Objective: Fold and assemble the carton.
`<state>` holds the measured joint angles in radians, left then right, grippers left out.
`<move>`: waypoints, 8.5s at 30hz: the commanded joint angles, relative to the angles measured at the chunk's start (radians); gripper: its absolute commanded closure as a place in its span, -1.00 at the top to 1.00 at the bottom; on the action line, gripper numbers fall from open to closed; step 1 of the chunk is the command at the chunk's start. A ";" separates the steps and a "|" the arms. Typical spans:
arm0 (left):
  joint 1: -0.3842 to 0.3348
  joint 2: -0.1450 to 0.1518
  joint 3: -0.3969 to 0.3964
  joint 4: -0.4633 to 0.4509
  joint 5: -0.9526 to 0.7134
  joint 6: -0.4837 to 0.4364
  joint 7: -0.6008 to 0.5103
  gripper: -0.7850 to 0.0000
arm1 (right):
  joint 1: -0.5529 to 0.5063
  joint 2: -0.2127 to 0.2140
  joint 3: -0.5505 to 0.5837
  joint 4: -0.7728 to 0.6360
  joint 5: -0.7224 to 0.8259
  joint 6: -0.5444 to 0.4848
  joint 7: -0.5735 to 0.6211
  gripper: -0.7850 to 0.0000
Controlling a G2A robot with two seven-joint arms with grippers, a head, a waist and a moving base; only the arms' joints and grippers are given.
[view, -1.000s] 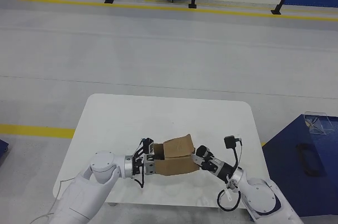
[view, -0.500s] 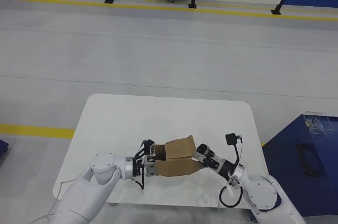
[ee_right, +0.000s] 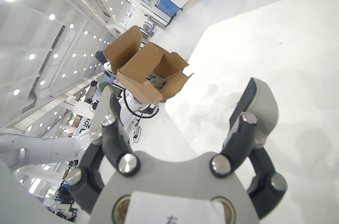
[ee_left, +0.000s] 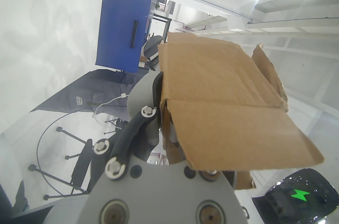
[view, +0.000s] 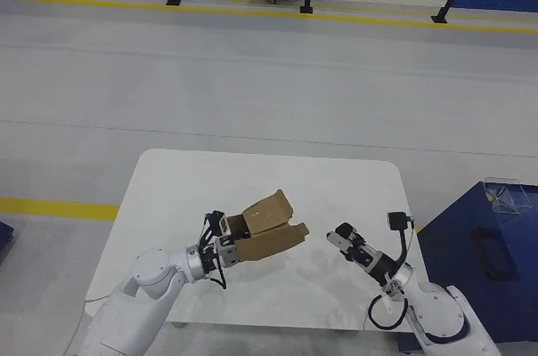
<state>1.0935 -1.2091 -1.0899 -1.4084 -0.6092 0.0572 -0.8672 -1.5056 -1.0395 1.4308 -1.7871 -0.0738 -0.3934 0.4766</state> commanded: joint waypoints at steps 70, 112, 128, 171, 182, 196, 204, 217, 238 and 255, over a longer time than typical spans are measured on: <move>0.054 -0.004 0.011 -0.058 0.125 -0.040 0.093 -1.00 | 0.185 -0.114 -0.344 0.079 -0.753 0.363 -0.355 1.00; 0.061 -0.004 0.000 -0.052 0.046 -0.037 0.004 -1.00 | 0.107 -0.104 -0.133 0.129 -0.134 0.081 0.045 1.00; 0.057 -0.011 0.034 -0.052 0.076 -0.040 0.034 -1.00 | 0.088 -0.096 -0.091 0.052 -0.135 0.073 0.032 1.00; 0.021 -0.017 0.035 -0.039 0.075 -0.025 0.034 -1.00 | 0.162 -0.104 -0.158 0.132 -0.142 0.123 0.049 1.00; 0.014 -0.018 0.032 -0.032 0.006 -0.038 -0.068 -1.00 | 0.153 -0.098 -0.060 0.161 -0.042 0.039 -0.026 1.00; 0.014 -0.018 0.032 -0.032 0.006 -0.038 -0.068 -1.00 | 0.098 -0.095 -0.007 0.135 0.006 -0.023 -0.093 1.00; 0.024 -0.048 0.026 -0.168 -0.303 0.429 0.392 -1.00 | 0.067 -0.098 0.024 0.104 -0.095 0.045 -0.234 1.00; 0.002 -0.173 0.154 -0.215 -1.190 0.292 1.405 -1.00 | -0.004 -0.089 0.169 0.012 -0.074 0.159 -0.240 1.00; -0.014 -0.229 0.215 -0.149 -1.275 -0.122 1.998 -0.44 | -0.011 -0.093 0.129 0.014 -0.117 0.165 -0.214 1.00; 0.161 -0.187 0.063 -0.467 -1.204 0.161 1.746 1.00 | -0.011 -0.093 0.129 0.014 -0.117 0.165 -0.214 1.00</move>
<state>1.2264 -1.4050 -0.9981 -1.8339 -1.8263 0.1630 0.9036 -1.5171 -1.1321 1.5598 -1.7731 -0.1911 -0.2286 0.2627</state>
